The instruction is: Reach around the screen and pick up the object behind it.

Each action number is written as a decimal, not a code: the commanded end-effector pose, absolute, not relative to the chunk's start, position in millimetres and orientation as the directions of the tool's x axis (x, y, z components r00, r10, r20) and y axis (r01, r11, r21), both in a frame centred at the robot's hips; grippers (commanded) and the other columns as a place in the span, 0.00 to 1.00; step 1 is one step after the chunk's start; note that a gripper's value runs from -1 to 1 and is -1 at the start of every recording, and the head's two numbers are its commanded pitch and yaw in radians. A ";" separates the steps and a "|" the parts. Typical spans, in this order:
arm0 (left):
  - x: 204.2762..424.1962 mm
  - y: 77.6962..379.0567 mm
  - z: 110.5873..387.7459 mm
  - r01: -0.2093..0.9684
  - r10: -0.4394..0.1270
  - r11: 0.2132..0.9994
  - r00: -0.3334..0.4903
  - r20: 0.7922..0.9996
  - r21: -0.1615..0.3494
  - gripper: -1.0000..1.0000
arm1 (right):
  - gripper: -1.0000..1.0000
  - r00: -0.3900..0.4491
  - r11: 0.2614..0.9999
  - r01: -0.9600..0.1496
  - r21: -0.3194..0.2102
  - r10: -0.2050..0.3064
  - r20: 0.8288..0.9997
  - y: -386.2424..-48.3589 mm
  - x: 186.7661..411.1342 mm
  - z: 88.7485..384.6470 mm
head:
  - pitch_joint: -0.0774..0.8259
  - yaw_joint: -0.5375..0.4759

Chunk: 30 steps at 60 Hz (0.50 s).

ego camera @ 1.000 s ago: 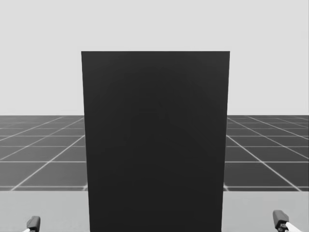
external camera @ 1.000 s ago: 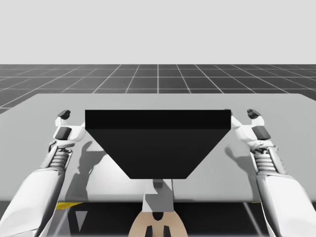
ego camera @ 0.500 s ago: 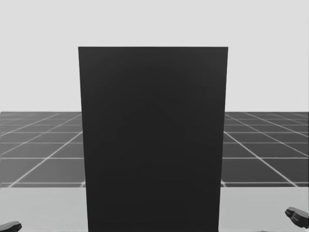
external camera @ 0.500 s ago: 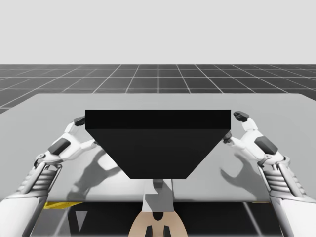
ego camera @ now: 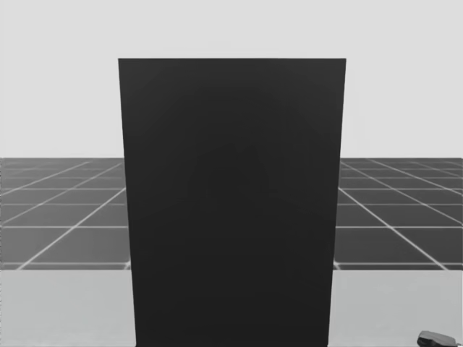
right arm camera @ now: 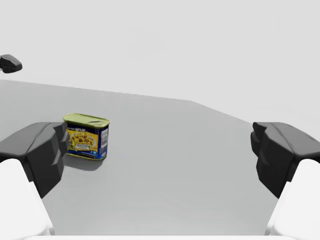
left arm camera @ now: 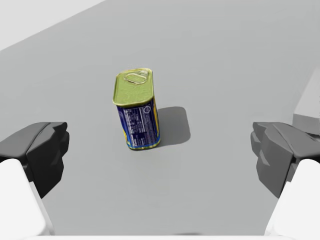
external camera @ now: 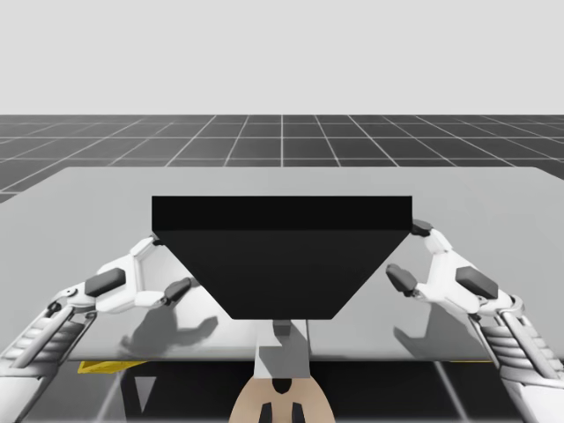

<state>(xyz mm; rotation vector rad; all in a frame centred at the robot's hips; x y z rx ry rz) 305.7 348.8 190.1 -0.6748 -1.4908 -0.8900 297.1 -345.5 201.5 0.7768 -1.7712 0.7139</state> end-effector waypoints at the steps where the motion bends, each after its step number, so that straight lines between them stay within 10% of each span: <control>1: 321.5 341.9 183.6 0.853 -0.105 0.504 -0.093 0.990 0.133 0.00 | 0.00 -0.307 0.564 -0.815 -0.134 -0.224 0.925 -344.2 299.6 194.7 | 0.12 0.54; 30: 397.0 307.5 153.5 0.843 -0.167 0.530 -0.001 0.986 0.091 0.00 | 0.00 -0.336 0.562 -0.809 -0.171 -0.203 0.920 -336.1 301.9 184.0 | 0.14 0.57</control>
